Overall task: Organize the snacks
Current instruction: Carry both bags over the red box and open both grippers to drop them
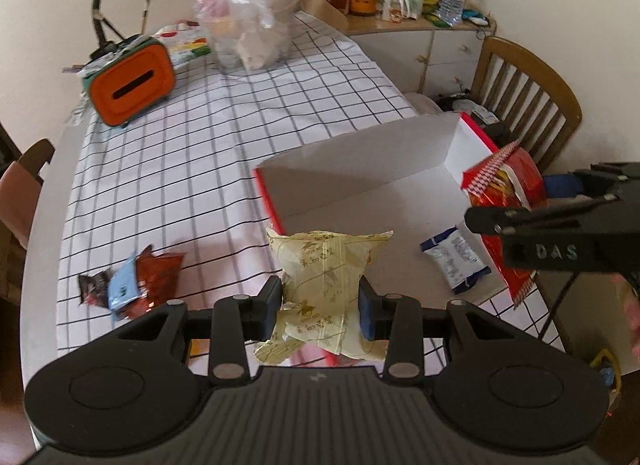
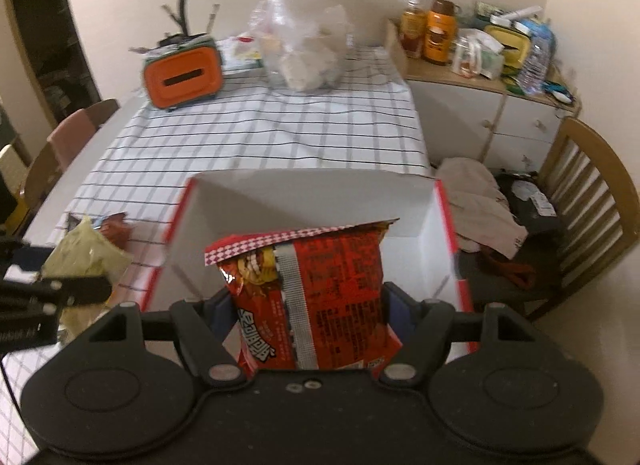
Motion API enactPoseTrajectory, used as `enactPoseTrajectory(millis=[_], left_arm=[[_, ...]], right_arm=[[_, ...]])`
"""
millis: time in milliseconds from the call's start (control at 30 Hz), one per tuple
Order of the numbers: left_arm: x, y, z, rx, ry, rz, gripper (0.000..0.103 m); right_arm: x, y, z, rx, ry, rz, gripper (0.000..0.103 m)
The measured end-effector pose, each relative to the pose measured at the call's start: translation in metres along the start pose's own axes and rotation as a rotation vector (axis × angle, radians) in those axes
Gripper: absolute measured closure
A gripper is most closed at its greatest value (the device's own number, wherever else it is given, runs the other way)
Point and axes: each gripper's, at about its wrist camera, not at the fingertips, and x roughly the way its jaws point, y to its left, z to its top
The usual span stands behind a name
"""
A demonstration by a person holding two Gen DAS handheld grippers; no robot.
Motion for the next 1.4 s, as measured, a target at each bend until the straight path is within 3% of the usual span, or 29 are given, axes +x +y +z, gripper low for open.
enactPoseTrajectory(millis=[267,600,1000,1400], left_arm=[[0.041,-0.032,0.011,0.004,0.046,0.016,0.065],[0.078,-0.050,0.014,0.005,0.084,0.054,0.065],[0.092,-0.050,0.005,-0.014,0.124,0.073,0.065],[0.087,-0.051,0.002,-0.020,0.103,0.073,0.065]], right_arm=[[0.034,-0.029,0.007,0.025,0.045,-0.021,0.030],[0.081,-0.031,0.010,-0.012,0.119,-0.010,0.030],[0.109,-0.023,-0.003,-0.070,0.184,0.009,0.030],[0.104,-0.024,0.001,-0.069,0.175,0.027,0.030]])
